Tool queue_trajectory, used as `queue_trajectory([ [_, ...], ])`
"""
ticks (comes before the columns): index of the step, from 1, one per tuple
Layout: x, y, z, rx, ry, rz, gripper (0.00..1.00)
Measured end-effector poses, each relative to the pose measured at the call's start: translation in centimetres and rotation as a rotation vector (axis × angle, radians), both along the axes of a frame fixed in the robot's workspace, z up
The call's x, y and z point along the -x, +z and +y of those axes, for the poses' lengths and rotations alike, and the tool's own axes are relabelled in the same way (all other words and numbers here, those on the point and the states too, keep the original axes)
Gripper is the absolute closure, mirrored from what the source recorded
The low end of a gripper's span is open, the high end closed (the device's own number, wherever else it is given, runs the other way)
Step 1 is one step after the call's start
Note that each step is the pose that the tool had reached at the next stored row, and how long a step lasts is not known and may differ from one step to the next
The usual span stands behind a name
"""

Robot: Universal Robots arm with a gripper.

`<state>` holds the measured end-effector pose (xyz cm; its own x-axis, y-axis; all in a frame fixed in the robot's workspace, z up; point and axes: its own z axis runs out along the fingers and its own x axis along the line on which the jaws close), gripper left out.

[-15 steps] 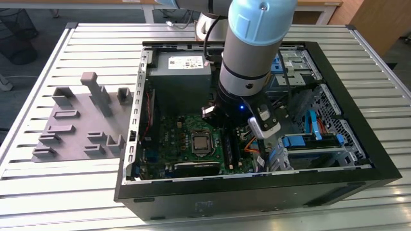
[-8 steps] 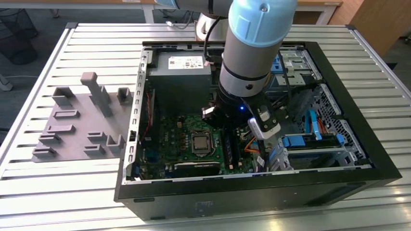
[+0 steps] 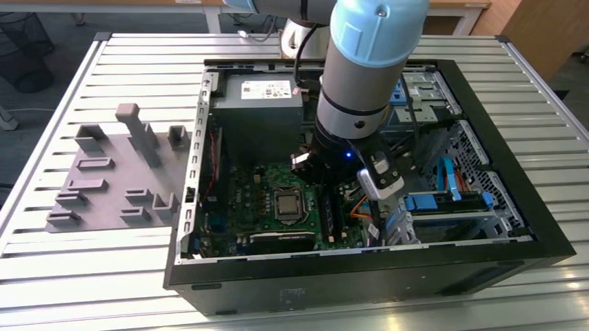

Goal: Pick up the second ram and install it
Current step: 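Insert the second ram into the second slot, then press down the second ram until it locks into place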

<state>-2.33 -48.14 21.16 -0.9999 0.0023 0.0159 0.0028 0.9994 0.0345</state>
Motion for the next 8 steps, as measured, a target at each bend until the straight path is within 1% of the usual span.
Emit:
queue_trajectory([
  [8, 0.00, -0.09, 0.00, -0.0003, 0.000, 0.0001, 0.86],
])
